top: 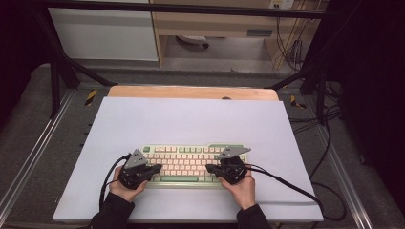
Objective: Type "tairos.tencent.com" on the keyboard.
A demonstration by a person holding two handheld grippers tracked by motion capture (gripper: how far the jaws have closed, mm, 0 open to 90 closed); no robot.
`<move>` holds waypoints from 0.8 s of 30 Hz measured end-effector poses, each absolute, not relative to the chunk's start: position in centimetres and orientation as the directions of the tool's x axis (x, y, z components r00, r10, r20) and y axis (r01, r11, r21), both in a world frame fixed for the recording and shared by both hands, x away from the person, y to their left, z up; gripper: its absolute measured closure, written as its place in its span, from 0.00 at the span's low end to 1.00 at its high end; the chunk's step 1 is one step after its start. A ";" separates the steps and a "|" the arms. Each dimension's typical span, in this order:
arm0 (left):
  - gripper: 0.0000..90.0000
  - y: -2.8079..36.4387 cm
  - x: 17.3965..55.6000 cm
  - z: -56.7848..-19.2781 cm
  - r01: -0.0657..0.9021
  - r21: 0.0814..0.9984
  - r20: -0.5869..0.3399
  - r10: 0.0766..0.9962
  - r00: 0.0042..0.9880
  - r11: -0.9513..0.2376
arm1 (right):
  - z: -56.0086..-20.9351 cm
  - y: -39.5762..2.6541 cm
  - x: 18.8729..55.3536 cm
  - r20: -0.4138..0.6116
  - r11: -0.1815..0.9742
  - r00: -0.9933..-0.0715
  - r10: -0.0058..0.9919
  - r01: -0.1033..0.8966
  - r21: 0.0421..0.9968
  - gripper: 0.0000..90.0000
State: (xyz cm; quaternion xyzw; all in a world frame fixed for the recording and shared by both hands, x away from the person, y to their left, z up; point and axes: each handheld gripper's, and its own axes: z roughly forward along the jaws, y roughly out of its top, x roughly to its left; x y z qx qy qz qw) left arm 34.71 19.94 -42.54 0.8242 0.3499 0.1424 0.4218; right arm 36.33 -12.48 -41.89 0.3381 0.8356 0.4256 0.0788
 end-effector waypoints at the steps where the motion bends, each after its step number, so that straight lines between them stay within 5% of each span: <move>1: 1.00 19.9 34.7 -42.5 0.456 0.796 -0.062 0.696 0.715 -0.398 | -41.9 -12.6 36.3 0.157 0.407 -0.756 0.635 0.500 0.764 1.00; 24: 1.00 18.2 34.8 -42.7 0.451 0.789 -0.061 0.678 0.733 -0.417 | -42.0 -13.2 36.4 0.161 0.404 -0.749 0.642 0.510 0.760 1.00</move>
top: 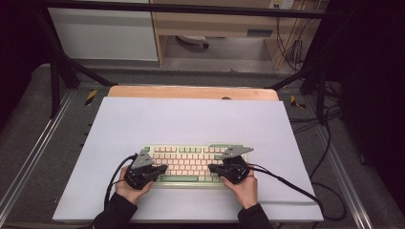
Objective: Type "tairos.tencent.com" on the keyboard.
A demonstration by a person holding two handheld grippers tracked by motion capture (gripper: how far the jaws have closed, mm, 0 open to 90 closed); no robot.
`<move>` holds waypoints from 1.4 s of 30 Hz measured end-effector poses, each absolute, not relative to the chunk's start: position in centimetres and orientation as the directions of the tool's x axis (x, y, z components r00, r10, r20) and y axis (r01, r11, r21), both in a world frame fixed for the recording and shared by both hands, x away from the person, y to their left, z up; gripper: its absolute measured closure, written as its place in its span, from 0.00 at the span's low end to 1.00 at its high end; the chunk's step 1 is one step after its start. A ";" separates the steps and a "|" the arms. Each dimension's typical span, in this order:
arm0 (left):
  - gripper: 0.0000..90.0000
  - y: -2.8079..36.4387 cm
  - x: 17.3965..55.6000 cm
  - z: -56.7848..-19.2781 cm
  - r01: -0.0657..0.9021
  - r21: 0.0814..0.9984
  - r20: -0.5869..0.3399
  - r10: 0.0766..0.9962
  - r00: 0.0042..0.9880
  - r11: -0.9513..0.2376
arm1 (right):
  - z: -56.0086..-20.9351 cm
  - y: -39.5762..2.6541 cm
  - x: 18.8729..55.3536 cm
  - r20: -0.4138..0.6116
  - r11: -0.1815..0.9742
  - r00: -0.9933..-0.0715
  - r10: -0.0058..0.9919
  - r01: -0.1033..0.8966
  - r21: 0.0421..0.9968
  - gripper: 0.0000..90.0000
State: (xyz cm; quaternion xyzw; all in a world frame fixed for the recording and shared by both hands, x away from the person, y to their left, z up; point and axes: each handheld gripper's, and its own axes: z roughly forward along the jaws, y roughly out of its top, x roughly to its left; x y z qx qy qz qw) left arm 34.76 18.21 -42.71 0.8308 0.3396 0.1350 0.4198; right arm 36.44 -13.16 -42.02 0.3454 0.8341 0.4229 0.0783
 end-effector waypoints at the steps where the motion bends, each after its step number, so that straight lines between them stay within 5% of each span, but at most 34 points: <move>1: 1.00 18.1 34.7 -42.8 0.450 0.788 -0.061 0.676 0.734 -0.419 | -42.0 -13.1 36.4 0.162 0.403 -0.748 0.643 0.511 0.759 1.00; 42: 1.00 19.9 34.0 -42.1 0.444 0.807 -0.072 0.683 0.727 -0.388 | -41.7 -12.9 36.2 0.163 0.392 -0.752 0.638 0.500 0.772 1.00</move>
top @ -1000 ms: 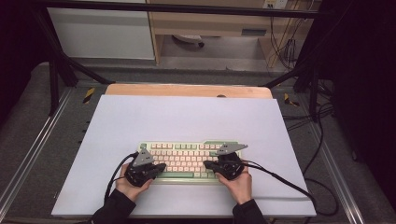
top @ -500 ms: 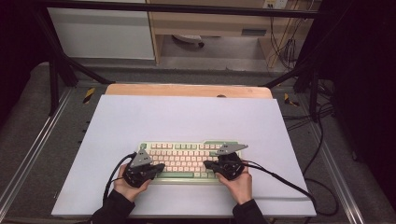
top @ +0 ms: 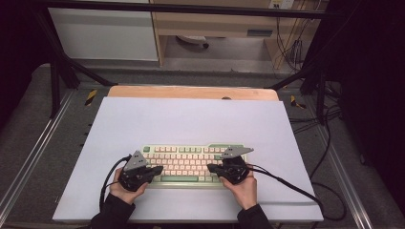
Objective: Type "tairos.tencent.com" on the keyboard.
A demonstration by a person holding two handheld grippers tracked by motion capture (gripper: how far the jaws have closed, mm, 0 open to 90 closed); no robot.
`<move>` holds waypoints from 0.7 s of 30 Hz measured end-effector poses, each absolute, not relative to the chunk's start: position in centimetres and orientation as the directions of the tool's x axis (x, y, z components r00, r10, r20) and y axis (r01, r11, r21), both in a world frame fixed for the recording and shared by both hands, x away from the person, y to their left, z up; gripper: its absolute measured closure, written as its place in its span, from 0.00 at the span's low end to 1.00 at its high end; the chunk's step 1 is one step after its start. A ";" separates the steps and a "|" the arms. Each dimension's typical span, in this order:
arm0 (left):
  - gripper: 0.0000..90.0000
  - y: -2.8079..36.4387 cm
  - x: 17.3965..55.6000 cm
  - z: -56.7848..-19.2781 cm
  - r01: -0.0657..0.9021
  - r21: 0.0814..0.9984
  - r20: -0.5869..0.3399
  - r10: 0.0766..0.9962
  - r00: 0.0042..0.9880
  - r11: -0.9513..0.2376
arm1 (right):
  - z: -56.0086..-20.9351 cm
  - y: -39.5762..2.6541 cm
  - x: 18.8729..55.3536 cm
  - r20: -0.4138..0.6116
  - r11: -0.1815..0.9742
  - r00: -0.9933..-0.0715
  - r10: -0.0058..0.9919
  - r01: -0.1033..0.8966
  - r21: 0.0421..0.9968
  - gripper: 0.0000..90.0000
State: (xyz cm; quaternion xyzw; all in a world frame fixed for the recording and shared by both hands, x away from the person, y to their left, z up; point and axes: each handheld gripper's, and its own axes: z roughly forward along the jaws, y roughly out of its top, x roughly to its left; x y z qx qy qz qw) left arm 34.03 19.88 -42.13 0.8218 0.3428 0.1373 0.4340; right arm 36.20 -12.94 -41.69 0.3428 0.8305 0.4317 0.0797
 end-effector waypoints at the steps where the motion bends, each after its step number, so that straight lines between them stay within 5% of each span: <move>1: 1.00 19.9 34.0 -42.1 0.445 0.808 -0.074 0.683 0.727 -0.387 | -41.6 -12.9 36.2 0.170 0.387 -0.751 0.638 0.504 0.772 1.00; 21: 1.00 20.6 34.1 -42.1 0.448 0.812 -0.074 0.694 0.716 -0.375 | -41.4 -10.2 37.2 0.151 0.391 -0.745 0.650 0.498 0.774 1.00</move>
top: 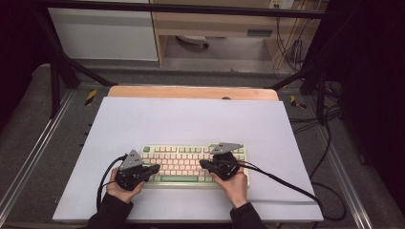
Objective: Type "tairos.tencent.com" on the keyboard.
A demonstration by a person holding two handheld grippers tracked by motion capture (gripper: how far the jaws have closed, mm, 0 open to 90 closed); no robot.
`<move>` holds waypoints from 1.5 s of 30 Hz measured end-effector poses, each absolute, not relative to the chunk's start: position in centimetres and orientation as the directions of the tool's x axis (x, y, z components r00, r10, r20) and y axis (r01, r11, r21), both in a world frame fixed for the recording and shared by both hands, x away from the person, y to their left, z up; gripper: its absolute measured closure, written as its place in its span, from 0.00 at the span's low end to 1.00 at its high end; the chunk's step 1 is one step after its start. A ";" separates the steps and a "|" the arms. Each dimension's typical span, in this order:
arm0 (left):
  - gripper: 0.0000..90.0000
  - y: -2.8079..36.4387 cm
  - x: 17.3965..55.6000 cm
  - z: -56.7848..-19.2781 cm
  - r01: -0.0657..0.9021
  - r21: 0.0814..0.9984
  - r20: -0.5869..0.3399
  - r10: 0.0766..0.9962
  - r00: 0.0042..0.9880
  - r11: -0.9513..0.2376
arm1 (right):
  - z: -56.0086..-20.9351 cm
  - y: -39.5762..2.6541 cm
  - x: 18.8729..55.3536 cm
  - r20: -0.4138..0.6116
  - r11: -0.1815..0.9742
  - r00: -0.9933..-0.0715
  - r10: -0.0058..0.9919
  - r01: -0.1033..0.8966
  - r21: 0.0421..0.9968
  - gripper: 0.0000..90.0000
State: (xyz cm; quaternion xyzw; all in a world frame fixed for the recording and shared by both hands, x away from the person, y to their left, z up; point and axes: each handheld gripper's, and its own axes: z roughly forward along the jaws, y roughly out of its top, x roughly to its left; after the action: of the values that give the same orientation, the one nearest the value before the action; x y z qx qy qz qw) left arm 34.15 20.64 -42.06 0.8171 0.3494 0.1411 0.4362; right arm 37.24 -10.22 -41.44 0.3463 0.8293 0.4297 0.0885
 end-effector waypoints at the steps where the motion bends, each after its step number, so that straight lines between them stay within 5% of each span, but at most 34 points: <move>1: 1.00 20.7 34.2 -42.1 0.448 0.811 -0.074 0.695 0.716 -0.375 | -41.5 -10.0 37.3 0.147 0.394 -0.746 0.650 0.495 0.774 1.00; 21: 1.00 20.6 34.1 -42.0 0.445 0.812 -0.071 0.694 0.716 -0.376 | -43.2 -8.4 38.9 0.121 0.413 -0.720 0.683 0.517 0.750 1.00; 45: 1.00 20.7 34.1 -42.0 0.446 0.811 -0.072 0.693 0.718 -0.378 | -40.8 -9.4 37.2 0.126 0.401 -0.756 0.642 0.472 0.785 1.00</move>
State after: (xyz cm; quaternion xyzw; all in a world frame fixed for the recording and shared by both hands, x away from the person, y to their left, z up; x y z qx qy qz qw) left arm 34.14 20.73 -41.98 0.8179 0.3481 0.1416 0.4357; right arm 37.18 -9.36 -40.76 0.3350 0.8312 0.4328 0.0985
